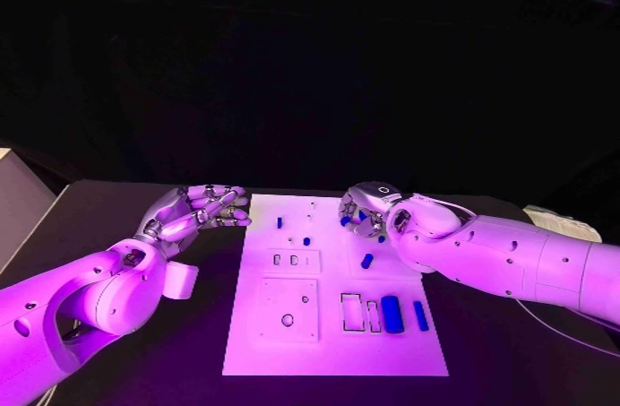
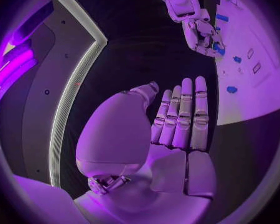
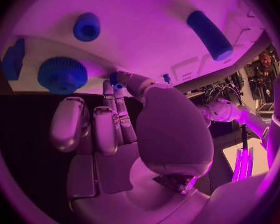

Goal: Assemble the parts on the task board

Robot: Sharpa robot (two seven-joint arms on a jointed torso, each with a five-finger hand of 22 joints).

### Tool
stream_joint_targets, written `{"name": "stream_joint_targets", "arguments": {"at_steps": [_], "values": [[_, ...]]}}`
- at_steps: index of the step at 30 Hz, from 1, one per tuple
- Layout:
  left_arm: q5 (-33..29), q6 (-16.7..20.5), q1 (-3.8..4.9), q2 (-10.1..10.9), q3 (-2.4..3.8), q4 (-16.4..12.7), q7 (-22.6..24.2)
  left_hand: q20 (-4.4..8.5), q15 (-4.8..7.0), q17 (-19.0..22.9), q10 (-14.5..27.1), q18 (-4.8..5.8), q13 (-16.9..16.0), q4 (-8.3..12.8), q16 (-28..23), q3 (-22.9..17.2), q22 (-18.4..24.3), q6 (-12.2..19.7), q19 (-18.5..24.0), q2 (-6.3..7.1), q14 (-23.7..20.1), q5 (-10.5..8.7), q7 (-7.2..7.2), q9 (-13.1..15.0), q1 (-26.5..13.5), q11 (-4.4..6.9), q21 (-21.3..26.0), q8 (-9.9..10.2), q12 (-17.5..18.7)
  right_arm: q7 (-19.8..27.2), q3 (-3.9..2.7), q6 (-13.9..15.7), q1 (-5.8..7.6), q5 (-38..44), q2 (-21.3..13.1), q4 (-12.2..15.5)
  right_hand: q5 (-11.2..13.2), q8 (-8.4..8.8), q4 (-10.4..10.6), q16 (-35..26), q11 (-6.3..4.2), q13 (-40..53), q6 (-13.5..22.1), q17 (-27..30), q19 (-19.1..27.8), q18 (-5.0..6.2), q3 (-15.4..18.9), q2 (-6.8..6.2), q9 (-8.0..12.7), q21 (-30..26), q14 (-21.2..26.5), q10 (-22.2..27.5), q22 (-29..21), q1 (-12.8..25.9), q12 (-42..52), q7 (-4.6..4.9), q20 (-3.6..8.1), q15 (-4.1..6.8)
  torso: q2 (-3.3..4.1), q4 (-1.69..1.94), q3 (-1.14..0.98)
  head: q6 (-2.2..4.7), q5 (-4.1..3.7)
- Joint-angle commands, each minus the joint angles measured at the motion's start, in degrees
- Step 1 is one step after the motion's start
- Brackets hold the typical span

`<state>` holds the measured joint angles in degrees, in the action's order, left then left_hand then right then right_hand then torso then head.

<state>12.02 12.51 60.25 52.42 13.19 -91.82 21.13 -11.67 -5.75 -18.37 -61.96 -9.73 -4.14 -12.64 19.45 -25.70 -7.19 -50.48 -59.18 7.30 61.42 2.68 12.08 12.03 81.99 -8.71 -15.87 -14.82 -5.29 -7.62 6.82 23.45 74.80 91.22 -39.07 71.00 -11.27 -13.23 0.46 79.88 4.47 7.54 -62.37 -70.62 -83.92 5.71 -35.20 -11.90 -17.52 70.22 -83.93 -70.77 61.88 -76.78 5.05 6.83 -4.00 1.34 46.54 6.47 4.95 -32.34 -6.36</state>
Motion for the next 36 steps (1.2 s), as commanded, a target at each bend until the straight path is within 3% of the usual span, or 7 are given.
{"name": "stream_joint_targets", "arguments": {"at_steps": [1,13,19,21,36], "values": [[0.27,-1.37,0.00,0.06,0.05,-0.01,0.13,0.05,-0.17,-0.05,-0.16,-0.56,0.09,0.04,0.21,-0.40,0.01,-0.05,0.32,0.32,-0.37,0.19,0.33,0.08,-0.28,-0.34,-0.01,0.20,0.35,-0.88,-0.20,4.03,-0.07,0.89,0.42,0.40,-0.34,-0.29,-0.01,0.38,-1.49,0.56,-0.19,-0.05,-0.17,-0.54,-0.35,0.76,-0.86,0.30,-2.81,-1.82,0.08,-0.36,0.15,0.01,0.20,0.43,0.26,-0.07,0.09,0.32,0.23],[0.28,-1.50,-0.01,0.07,0.05,0.07,0.17,0.04,-0.17,-0.10,-0.16,-0.57,0.09,0.10,0.22,-0.47,0.02,-0.05,0.35,0.30,-0.43,0.19,0.33,0.08,-0.24,-0.35,-0.01,0.22,0.40,-2.90,-0.92,5.69,0.08,1.57,3.95,-1.68,-0.28,-0.36,-0.28,0.49,-1.46,0.65,-0.04,-0.17,-0.18,-0.57,-0.42,0.56,-1.11,0.40,-2.84,-1.82,0.21,-0.38,0.03,0.08,0.26,0.45,0.73,0.25,0.39,0.85,0.10],[0.38,-1.62,-0.01,0.09,0.06,-0.06,0.14,0.04,-0.17,-0.10,-0.16,-0.57,0.09,0.10,0.22,-0.47,0.02,-0.05,0.35,0.30,-0.43,0.19,0.33,0.08,-0.24,-0.35,-0.01,0.22,0.40,-4.45,-1.31,6.96,0.18,2.52,5.36,-3.01,-0.31,-0.34,-0.33,0.48,-1.43,0.66,0.05,-0.12,-0.17,-0.56,-0.45,0.51,-1.17,0.38,-2.84,-1.77,0.18,-0.35,-0.03,0.12,0.27,0.44,0.97,0.20,0.55,0.94,0.23],[0.41,-1.62,-0.01,0.14,0.06,-0.11,0.13,0.04,-0.17,-0.10,-0.16,-0.57,0.09,0.10,0.22,-0.47,0.02,-0.05,0.35,0.30,-0.43,0.19,0.33,0.08,-0.24,-0.35,-0.01,0.22,0.40,-4.76,-1.39,7.31,0.21,2.66,5.75,-3.40,-0.31,-0.34,-0.33,0.48,-1.43,0.66,0.05,-0.12,-0.17,-0.56,-0.45,0.51,-1.17,0.38,-2.84,-1.77,0.18,-0.35,-0.03,0.12,0.27,0.44,1.07,0.06,0.46,1.05,0.34],[0.48,-1.68,0.01,0.58,0.12,-0.44,0.01,0.04,-0.17,-0.10,-0.16,-0.57,0.09,0.10,0.22,-0.47,0.02,-0.05,0.35,0.30,-0.43,0.19,0.33,0.08,-0.24,-0.35,-0.01,0.22,0.40,-5.64,-1.96,9.06,0.44,3.68,6.76,-3.47,-0.97,-0.44,-0.68,0.69,-1.36,0.81,0.26,-0.35,-0.23,-0.64,-0.76,0.46,-1.58,0.66,-2.88,-1.82,0.58,-0.35,-0.22,0.23,0.27,0.38,1.52,0.00,0.49,1.08,0.63]]}}
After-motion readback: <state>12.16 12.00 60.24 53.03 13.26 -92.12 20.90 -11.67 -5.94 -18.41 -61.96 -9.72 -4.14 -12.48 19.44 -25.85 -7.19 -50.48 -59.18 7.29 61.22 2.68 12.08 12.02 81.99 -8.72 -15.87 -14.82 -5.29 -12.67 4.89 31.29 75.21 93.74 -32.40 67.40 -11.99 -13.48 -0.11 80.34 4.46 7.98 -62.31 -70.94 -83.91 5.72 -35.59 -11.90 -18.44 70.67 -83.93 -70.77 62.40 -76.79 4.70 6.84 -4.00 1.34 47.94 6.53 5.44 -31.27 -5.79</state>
